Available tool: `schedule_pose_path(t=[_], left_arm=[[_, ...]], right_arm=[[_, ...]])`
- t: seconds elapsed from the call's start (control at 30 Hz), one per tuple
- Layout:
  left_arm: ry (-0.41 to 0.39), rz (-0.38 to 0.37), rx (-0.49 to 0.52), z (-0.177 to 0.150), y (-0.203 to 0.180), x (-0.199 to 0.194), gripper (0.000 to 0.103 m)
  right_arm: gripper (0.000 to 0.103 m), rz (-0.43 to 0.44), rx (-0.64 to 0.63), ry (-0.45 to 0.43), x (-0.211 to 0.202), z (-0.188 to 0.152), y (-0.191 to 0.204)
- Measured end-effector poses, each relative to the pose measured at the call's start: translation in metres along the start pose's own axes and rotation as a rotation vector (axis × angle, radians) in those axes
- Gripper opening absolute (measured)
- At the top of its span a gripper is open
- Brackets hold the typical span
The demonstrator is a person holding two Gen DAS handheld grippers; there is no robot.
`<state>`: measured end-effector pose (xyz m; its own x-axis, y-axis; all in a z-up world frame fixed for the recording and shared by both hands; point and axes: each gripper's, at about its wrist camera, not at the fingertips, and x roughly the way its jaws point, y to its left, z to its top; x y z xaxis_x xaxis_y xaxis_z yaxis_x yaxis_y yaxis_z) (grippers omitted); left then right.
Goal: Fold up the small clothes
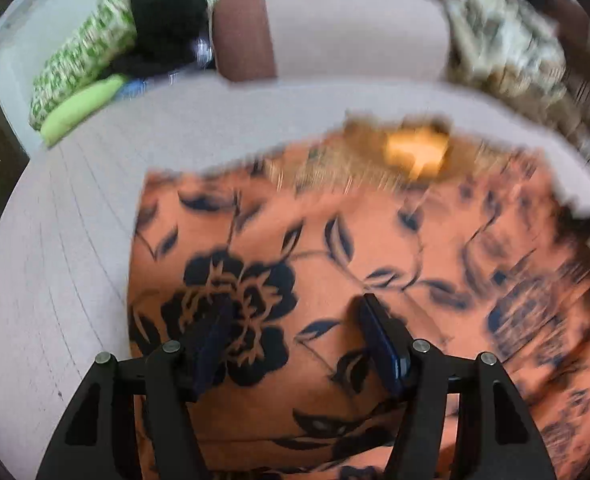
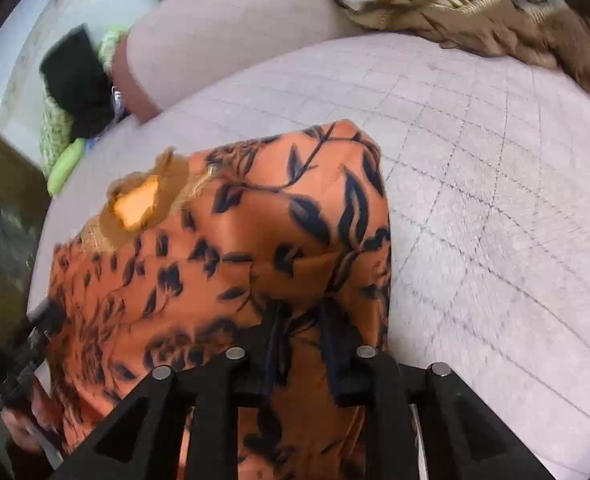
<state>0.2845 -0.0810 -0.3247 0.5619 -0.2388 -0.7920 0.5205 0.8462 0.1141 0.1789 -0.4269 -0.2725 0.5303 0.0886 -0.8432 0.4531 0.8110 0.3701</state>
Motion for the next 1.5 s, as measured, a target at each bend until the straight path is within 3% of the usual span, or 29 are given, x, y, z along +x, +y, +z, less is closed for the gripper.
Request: schedule_pose_path(t=[0.13, 0.17, 0.23, 0.27, 0.33, 0.37, 0.43, 0.5, 0.57, 0.7, 0.83, 0.87, 1.0, 1.1, 1.13, 1.17, 1.2, 1.23, 1.33, 1.5], left_arm=[[-0.016, 0.013, -0.03, 0.002, 0.003, -0.01, 0.069], [-0.025, 0.01, -0.045, 0.001, 0.005, -0.013, 0.069], [-0.006, 0.009, -0.072, -0.007, 0.007, -0.016, 0.069], [-0.004, 0.012, -0.09, -0.014, 0.01, -0.022, 0.069], [-0.026, 0.024, -0.12, -0.034, 0.016, -0.05, 0.069], [-0.047, 0.028, -0.119, -0.043, 0.017, -0.065, 0.069], [-0.094, 0.054, -0.102, -0.064, 0.021, -0.096, 0.072], [-0.128, 0.075, -0.12, -0.098, 0.027, -0.127, 0.081], [-0.115, 0.03, -0.162, -0.131, 0.036, -0.149, 0.082], [-0.046, -0.046, -0.242, -0.179, 0.046, -0.176, 0.082], [-0.013, -0.073, -0.274, -0.207, 0.04, -0.195, 0.081], [-0.006, -0.074, -0.281, -0.212, 0.038, -0.197, 0.077], [0.049, -0.117, -0.323, -0.229, 0.035, -0.198, 0.028], [0.071, -0.129, -0.389, -0.236, 0.04, -0.198, 0.025], [0.082, -0.119, -0.423, -0.239, 0.044, -0.198, 0.034], [0.113, -0.109, -0.464, -0.242, 0.049, -0.196, 0.06], [0.142, -0.115, -0.501, -0.246, 0.055, -0.194, 0.072], [0.159, -0.132, -0.544, -0.251, 0.06, -0.193, 0.08], [0.164, -0.133, -0.568, -0.259, 0.064, -0.196, 0.08], [0.174, -0.135, -0.508, -0.263, 0.055, -0.184, 0.079]], right_arm=[[0.025, 0.057, -0.068, -0.1, -0.029, -0.004, 0.017], [0.026, 0.046, -0.095, -0.09, -0.029, -0.01, 0.025], [0.046, -0.008, -0.122, 0.048, 0.0, -0.02, 0.031], [0.051, -0.009, -0.167, 0.074, 0.01, -0.028, 0.036], [0.051, -0.048, -0.208, 0.029, -0.011, -0.035, 0.047], [0.052, 0.012, -0.175, 0.04, -0.026, -0.038, 0.047], [0.062, 0.187, -0.106, -0.01, -0.066, -0.05, 0.033], [0.072, 0.208, -0.039, -0.073, -0.097, -0.07, 0.014], [0.072, 0.24, 0.025, -0.086, -0.127, -0.098, -0.016], [0.072, 0.207, 0.133, -0.058, -0.179, -0.158, -0.072], [0.072, 0.176, 0.187, 0.022, -0.213, -0.212, -0.096], [0.072, 0.168, 0.189, 0.049, -0.212, -0.222, -0.095], [0.072, 0.134, 0.189, 0.106, -0.202, -0.249, -0.09], [0.072, 0.115, 0.236, 0.169, -0.176, -0.263, -0.091], [0.072, 0.092, 0.241, 0.183, -0.165, -0.266, -0.088], [0.062, 0.056, 0.247, 0.198, -0.155, -0.269, -0.086], [0.037, 0.038, 0.246, 0.215, -0.149, -0.273, -0.085], [0.024, 0.029, 0.241, 0.24, -0.141, -0.276, -0.083], [0.01, 0.004, 0.201, 0.23, -0.14, -0.28, -0.077], [0.008, 0.119, 0.231, 0.13, -0.169, -0.263, -0.082]])
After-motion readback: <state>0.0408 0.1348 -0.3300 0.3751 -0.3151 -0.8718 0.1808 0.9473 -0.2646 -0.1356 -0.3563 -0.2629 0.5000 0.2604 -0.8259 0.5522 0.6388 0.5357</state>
